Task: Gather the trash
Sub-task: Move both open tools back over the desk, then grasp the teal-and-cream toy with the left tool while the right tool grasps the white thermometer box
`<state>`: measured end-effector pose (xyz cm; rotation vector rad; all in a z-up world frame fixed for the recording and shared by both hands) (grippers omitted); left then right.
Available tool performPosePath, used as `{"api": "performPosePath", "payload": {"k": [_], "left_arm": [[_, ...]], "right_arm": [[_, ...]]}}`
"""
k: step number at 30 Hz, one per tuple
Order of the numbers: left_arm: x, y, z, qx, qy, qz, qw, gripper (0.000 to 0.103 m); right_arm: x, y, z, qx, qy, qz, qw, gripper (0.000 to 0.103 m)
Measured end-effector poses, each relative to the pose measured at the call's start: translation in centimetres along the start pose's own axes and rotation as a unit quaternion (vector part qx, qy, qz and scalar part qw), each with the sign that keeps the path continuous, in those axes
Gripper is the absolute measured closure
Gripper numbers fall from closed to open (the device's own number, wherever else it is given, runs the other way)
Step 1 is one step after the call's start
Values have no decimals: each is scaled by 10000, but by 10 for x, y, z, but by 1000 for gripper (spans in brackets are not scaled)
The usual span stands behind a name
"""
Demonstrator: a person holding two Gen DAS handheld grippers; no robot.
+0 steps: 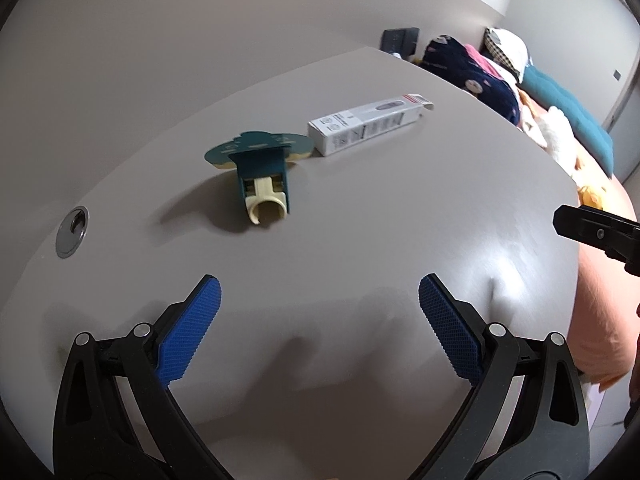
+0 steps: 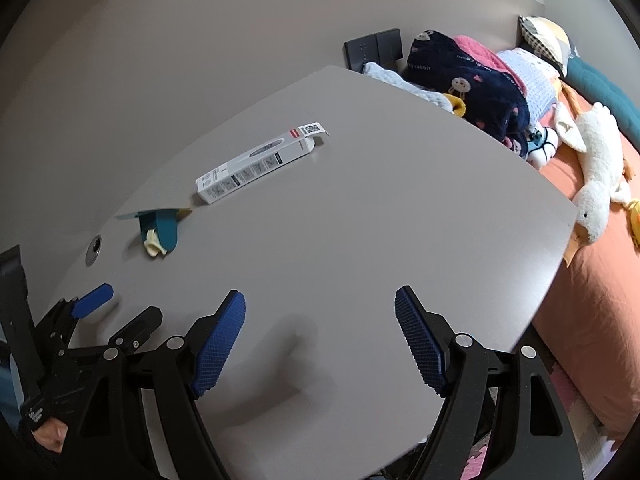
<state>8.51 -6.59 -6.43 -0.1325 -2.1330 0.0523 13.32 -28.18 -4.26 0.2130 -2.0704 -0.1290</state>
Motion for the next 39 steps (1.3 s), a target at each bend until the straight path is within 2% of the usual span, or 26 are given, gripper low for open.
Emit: {"api": "performPosePath", "payload": {"k": [22, 28, 36, 39], "left_arm": [[-50, 45, -33, 702, 28, 4, 9975, 31], [-57, 51, -39, 722, 24, 57, 9974, 40], [-61, 63, -41, 759, -25, 203, 9969, 59], [-59, 66, -40, 680, -103, 85, 9976, 64]], "right_arm": [[-73, 41, -73, -285, 296, -120, 9991, 25], [-92, 50, -87, -364, 389, -134, 9985, 25], [-114, 57, -103, -696, 557, -197, 9958, 25], [-125, 58, -109, -831, 688, -127, 9941, 25]]}}
Point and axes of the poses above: each gripper's, at about its wrist camera, not at the fingertips, and x roughly against the way its jaws point, y to its left, z to its underside, the point moved 4 cm from there along -x, roughly the way its jaws point, and after that the axes turned 2 degrees about z, right-handed, at the moved point
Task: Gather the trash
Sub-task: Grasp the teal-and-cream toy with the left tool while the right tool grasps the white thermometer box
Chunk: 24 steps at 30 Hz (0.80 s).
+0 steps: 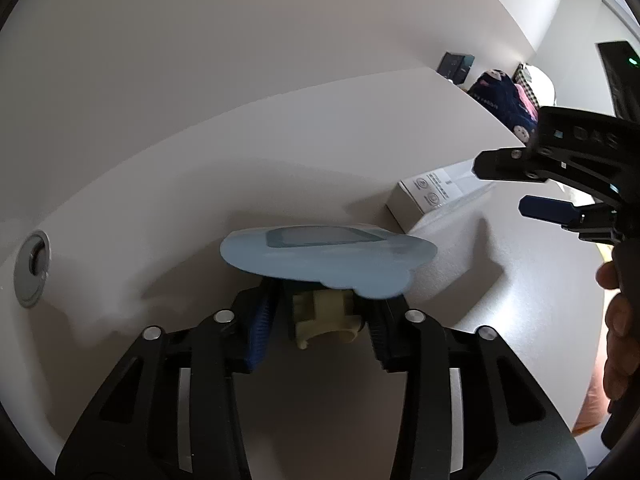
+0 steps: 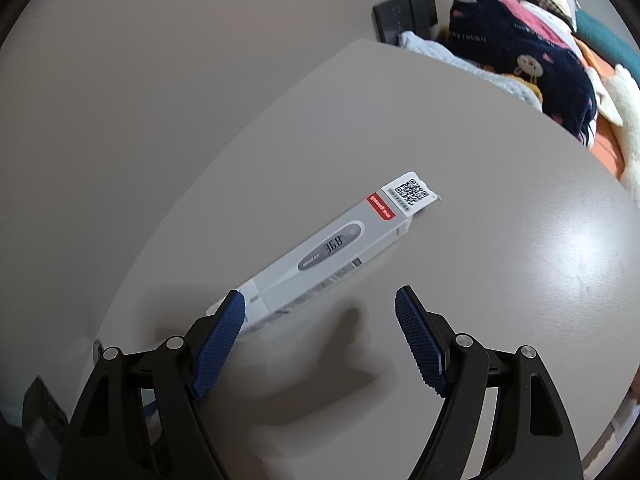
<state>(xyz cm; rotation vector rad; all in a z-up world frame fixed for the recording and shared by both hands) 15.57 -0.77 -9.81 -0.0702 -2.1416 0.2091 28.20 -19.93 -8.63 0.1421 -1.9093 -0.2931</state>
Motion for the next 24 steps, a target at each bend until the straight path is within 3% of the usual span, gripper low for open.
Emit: {"api": "performPosePath", "payload": {"k": [6, 16, 20, 24], "left_arm": [[3, 12, 1, -1, -136, -342, 9993, 68], [11, 27, 4, 60, -136, -421, 9990, 68], [17, 30, 6, 62, -153, -422, 9990, 68], [21, 29, 4, 54, -173, -426, 9989, 68]], "right_arm": [[-14, 3, -8, -271, 140, 183, 9994, 25], [-38, 14, -19, -194, 332, 889, 9953, 25], [-35, 17, -16, 6, 246, 1004, 9946, 46], [-32, 14, -15, 95, 313, 840, 9959, 66]]}}
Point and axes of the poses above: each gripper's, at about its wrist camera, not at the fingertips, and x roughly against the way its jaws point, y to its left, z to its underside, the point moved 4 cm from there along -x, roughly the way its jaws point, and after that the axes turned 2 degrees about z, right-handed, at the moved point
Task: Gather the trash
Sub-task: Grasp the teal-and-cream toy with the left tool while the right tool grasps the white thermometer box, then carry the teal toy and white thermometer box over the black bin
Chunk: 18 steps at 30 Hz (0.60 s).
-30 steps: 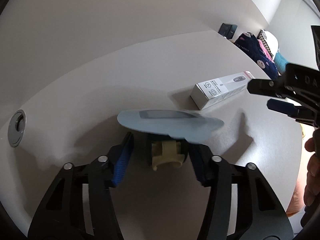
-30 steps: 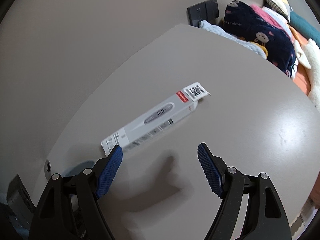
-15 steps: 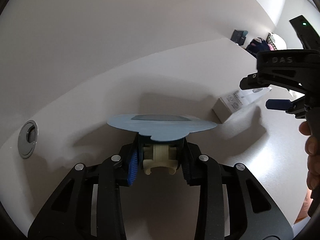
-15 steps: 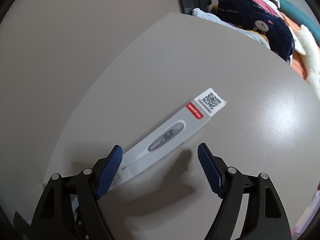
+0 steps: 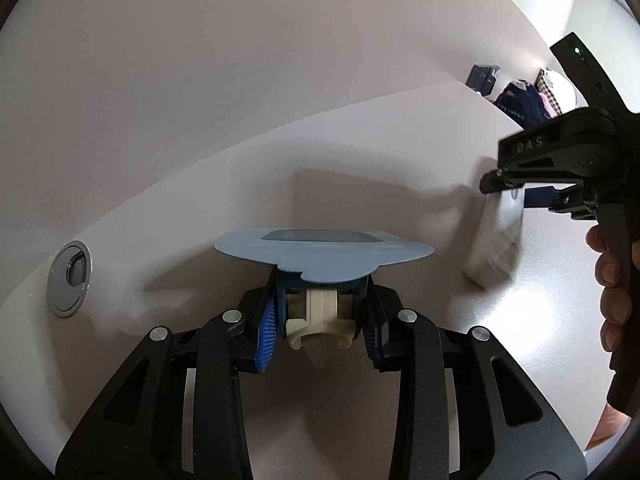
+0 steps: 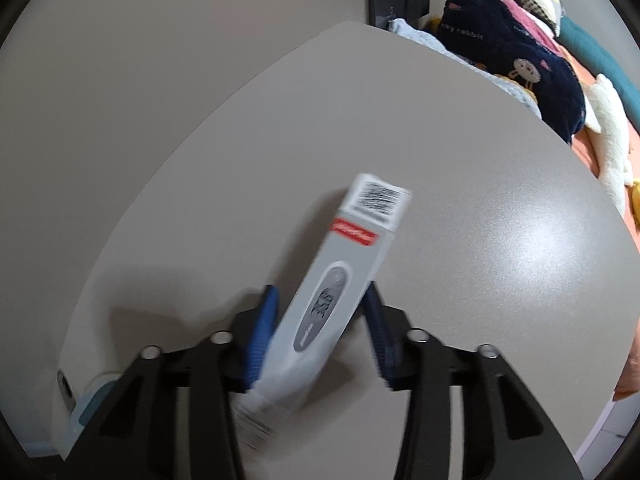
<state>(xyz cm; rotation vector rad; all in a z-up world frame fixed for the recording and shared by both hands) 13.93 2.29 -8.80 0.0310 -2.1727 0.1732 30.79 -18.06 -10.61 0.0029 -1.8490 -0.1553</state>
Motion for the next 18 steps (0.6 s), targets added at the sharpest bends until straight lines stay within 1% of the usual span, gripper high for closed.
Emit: {"api": "performPosePath", "payload": {"k": [2, 5, 7, 12, 18], "left_arm": [[2, -3, -1, -6, -12, 29, 10000, 68], [4, -11, -3, -54, -29, 69, 10000, 68], [7, -14, -2, -95, -41, 93, 9999, 68], [15, -29, 1, -188, -56, 196, 9996, 68], [22, -58, 3, -394, -49, 350, 9986, 68]], "right_arm": [[-1, -2, -1, 71, 39, -120, 9999, 73], [1, -8, 5, 202, 88, -330, 9992, 74], [2, -13, 9, 213, 88, -396, 9990, 74], [19, -30, 25, 317, -46, -310, 9990, 74], [48, -46, 41, 348, -137, -303, 9988, 74]]}}
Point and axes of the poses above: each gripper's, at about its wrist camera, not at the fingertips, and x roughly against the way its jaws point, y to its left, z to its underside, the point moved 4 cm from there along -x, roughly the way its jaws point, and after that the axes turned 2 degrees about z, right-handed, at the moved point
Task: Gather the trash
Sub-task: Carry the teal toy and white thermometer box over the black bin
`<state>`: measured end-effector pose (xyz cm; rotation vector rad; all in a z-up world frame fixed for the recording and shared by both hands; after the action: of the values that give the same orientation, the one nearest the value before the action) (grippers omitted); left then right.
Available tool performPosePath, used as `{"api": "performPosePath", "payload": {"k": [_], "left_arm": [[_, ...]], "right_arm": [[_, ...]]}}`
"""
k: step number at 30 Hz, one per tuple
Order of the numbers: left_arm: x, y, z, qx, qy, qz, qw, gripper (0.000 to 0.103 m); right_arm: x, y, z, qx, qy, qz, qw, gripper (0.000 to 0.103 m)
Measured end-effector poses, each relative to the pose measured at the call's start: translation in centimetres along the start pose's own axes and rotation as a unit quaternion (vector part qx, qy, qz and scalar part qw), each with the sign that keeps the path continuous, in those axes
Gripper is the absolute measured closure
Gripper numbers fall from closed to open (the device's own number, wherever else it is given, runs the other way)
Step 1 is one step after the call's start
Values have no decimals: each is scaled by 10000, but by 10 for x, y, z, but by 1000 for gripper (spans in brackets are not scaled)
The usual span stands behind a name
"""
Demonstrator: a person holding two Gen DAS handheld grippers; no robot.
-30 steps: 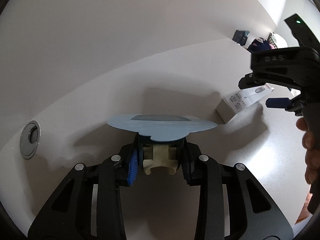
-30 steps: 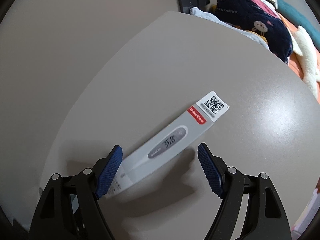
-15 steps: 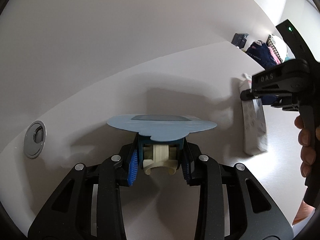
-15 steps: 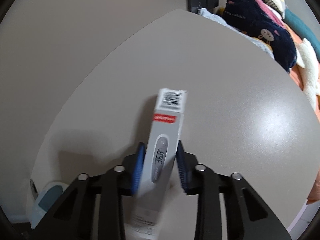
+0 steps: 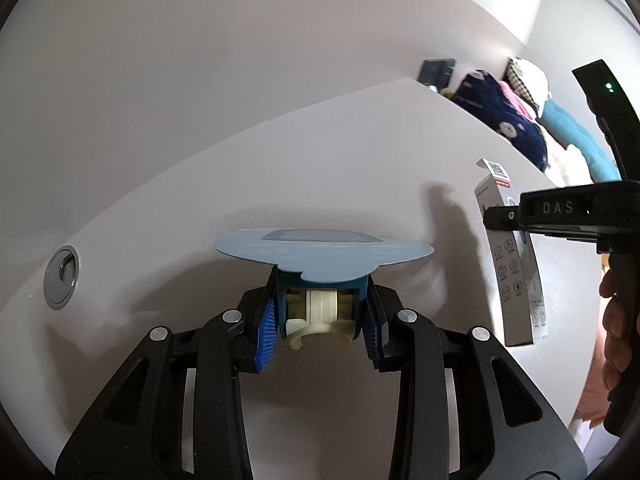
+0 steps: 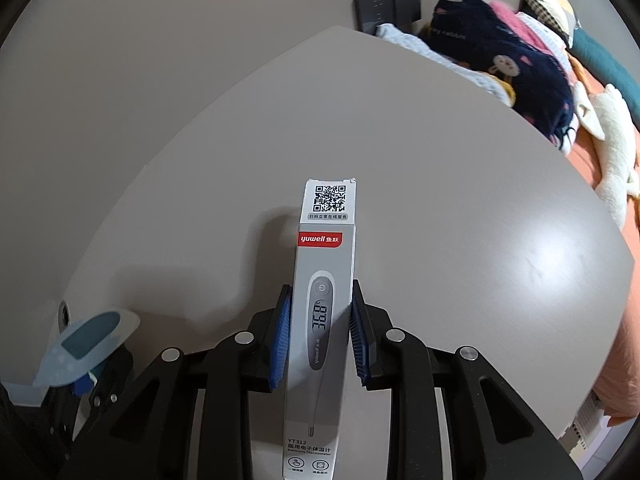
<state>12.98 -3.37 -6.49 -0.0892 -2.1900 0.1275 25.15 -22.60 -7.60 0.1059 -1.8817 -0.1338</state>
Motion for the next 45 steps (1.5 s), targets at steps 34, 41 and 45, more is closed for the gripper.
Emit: {"api": "performPosePath", "payload": {"k": [34, 41, 45], "left_arm": [[40, -157, 40, -1212, 29, 785, 9895, 68], [48, -186, 48, -1542, 56, 958, 9834, 68], [54, -201, 54, -1696, 74, 1064, 9797, 68]], "right_arm": [[101, -123, 113, -456, -428, -95, 9980, 74], [119, -150, 136, -653, -535, -59, 9964, 74], [128, -164, 148, -761, -574, 1, 9954, 74]]}}
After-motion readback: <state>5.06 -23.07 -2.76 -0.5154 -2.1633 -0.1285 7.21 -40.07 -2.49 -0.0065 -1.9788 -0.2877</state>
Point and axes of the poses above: each gripper's, at about its wrist camera, not at the fingertips, and x roughly against the way its jaws point, y to its left, z to its underside, the point moved 4 cm from there along -x, roughly the way its jaws point, and after that the axes turned 2 degrees about z, right-handed, at the moved point
